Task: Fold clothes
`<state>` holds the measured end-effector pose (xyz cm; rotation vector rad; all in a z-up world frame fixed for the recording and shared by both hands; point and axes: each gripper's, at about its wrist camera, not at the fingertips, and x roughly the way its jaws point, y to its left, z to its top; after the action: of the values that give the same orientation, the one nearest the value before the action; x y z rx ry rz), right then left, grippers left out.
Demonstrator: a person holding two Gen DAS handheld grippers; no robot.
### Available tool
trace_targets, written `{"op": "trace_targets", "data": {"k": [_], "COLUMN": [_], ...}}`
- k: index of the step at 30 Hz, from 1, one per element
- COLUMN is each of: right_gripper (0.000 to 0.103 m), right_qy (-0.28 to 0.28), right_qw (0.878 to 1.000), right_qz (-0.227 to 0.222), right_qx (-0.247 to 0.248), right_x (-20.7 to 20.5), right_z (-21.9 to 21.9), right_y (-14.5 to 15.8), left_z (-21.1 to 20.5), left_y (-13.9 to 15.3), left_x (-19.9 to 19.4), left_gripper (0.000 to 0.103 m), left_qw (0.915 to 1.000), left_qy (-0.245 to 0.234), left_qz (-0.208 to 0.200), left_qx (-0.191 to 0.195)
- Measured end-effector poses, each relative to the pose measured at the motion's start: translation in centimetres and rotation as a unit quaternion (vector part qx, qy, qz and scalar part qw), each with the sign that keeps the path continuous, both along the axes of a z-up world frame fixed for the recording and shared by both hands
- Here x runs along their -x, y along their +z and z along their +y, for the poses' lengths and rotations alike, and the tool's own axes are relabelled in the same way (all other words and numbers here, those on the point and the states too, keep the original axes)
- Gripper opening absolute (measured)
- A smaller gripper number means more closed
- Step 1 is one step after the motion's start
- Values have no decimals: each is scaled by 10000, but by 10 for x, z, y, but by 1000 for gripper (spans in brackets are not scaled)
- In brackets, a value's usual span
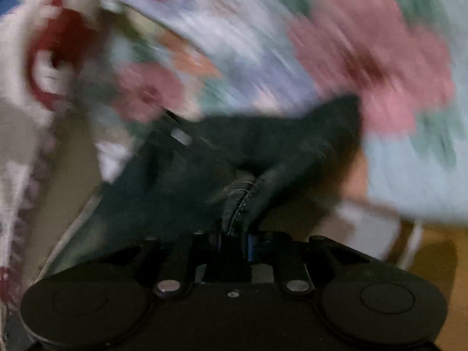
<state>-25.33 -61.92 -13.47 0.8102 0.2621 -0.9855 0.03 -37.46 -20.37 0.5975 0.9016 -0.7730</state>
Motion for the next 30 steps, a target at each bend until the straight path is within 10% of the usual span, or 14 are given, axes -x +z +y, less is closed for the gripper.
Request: {"op": "trace_targets", "data": {"k": [4, 11, 13, 15, 17, 20, 25, 30], "right_gripper": [16, 19, 27, 78, 68, 15, 10, 11], "right_qy": [-211, -544, -700, -687, -509, -513, -322, -596], "right_qw": [9962, 9975, 9971, 9974, 9975, 9976, 9961, 9962], "right_qz": [-327, 207, -11, -213, -149, 176, 149, 473], "right_qx": [783, 394, 312, 12, -474, -435, 804, 435], "right_x": [8, -8, -1, -4, -13, -23, -4, 5], "right_z": [28, 20, 19, 6, -16, -26, 20, 21], "right_y": [40, 24, 17, 2, -14, -3, 46, 29], "left_z": [1, -2, -1, -7, -12, -13, 11, 23], "left_y": [1, 2, 5, 9, 10, 18, 75, 92], "left_x": [-2, -5, -2, 4, 10, 14, 27, 55], "left_gripper": [55, 64, 30, 18, 14, 9, 5, 5], "left_qw": [9999, 9984, 9982, 9969, 9946, 9914, 9855, 9851], "left_qy": [42, 231, 136, -20, -161, -205, 185, 598], "left_qz": [-110, -520, -581, -792, -1018, -1286, -1673, -1508], "left_qx": [36, -32, 74, -17, -140, -142, 229, 569]}}
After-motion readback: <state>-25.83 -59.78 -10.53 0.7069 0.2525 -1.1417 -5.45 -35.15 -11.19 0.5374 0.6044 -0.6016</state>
